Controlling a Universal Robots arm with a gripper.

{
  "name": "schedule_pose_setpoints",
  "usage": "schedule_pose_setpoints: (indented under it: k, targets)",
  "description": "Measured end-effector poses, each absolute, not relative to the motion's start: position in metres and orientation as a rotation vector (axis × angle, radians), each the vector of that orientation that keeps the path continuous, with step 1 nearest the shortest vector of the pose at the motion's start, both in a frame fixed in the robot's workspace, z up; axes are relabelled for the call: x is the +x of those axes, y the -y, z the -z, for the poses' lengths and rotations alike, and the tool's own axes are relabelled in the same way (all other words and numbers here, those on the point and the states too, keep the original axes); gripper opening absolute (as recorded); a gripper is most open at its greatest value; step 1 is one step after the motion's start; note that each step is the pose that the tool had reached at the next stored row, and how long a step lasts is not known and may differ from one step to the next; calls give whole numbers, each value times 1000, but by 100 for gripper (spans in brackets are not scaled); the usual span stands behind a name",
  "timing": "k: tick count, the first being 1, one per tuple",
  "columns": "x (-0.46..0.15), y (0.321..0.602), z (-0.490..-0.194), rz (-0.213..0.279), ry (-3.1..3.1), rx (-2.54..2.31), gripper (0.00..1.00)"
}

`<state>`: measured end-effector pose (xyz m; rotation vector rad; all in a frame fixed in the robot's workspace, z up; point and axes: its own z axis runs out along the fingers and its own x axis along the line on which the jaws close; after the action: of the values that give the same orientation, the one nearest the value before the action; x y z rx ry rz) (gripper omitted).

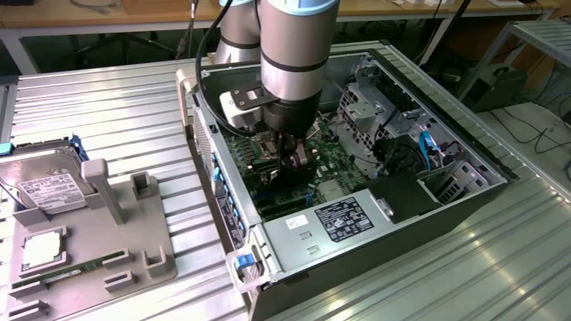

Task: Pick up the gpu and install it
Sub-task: 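Insert the gpu into the slot, then press down on the gpu until it lock into place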

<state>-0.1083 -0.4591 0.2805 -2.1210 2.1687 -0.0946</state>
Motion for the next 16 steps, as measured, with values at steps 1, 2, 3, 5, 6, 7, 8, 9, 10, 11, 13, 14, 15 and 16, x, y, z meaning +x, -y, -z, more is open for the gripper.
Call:
schedule_pose_setpoints:
  k: [1, 2, 3, 5, 6, 7, 8, 9, 10, 11, 13, 14, 15, 16]
  targets:
    - [-108, 459, -280, 95, -2169, -2121, 11]
    - [-108, 459, -280, 95, -2169, -2121, 11]
    - [-108, 459, -280, 95, -2169, -2121, 11]
    - [-108, 459, -280, 95, -2169, -2121, 11]
    - [-108, 459, -280, 95, -2169, -2121, 11]
    - [-108, 459, -280, 95, -2169, -2121, 11]
    - [-108, 459, -280, 95, -2169, -2121, 11]
    - [-108, 459, -280, 95, -2169, -2121, 11]
    - [-108, 459, -280, 95, -2169, -2121, 11]
    - [-108, 459, -280, 95, -2169, -2121, 11]
    - [-108, 459, -280, 95, -2169, -2121, 11]
    - [-108, 459, -280, 94, -2169, -2121, 11]
    - [-108, 459, -281, 91, -2171, -2123, 11]
    - [-108, 459, -281, 81, -2176, -2128, 11]
